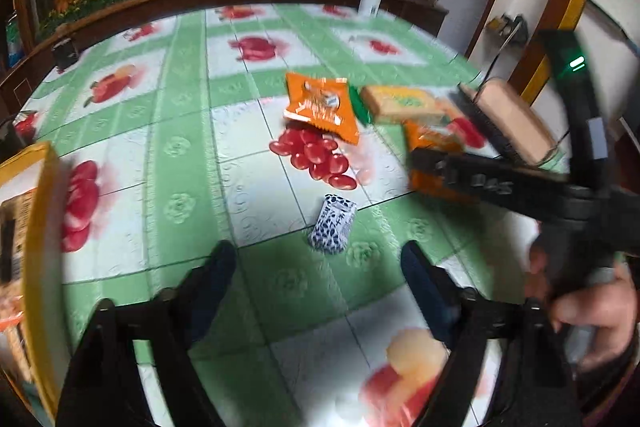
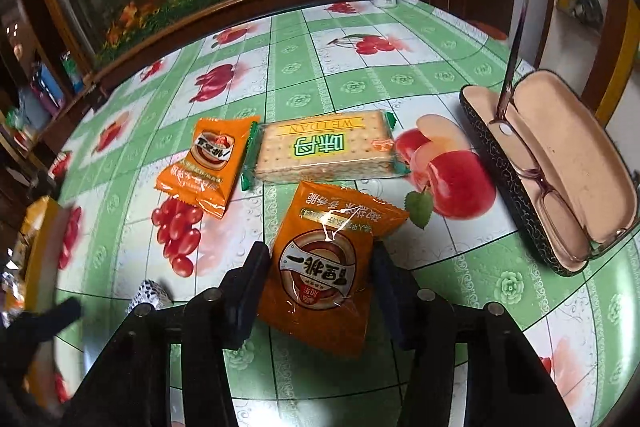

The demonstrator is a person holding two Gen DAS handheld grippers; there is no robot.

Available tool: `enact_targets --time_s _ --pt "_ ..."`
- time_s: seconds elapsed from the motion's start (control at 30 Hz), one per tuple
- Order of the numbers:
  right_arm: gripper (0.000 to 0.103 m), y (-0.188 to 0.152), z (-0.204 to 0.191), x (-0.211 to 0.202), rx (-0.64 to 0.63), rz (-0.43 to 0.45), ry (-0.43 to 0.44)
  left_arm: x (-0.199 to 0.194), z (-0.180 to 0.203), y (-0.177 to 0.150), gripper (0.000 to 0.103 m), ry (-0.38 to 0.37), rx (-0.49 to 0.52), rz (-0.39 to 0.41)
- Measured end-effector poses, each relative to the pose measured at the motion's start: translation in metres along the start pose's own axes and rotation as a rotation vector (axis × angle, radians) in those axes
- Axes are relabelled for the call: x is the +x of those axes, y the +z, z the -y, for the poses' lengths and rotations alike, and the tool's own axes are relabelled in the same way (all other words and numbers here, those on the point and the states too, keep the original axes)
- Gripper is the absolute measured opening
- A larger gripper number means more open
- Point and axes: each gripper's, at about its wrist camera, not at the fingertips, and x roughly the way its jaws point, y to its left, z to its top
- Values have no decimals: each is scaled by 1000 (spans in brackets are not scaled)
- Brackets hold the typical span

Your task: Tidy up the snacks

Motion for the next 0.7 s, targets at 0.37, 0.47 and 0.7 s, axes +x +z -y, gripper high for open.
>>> enact_targets --time_s 0.37,0.47,0.7 --pt "55 0 -5 2 -19 -7 -4 19 16 -3 20 129 115 55" --pt "55 -2 -13 2 -46 -9 8 15 12 -6 20 126 101 57" --pt "55 -12 -39 3 -126 -14 85 10 -5 -3 20 129 46 69"
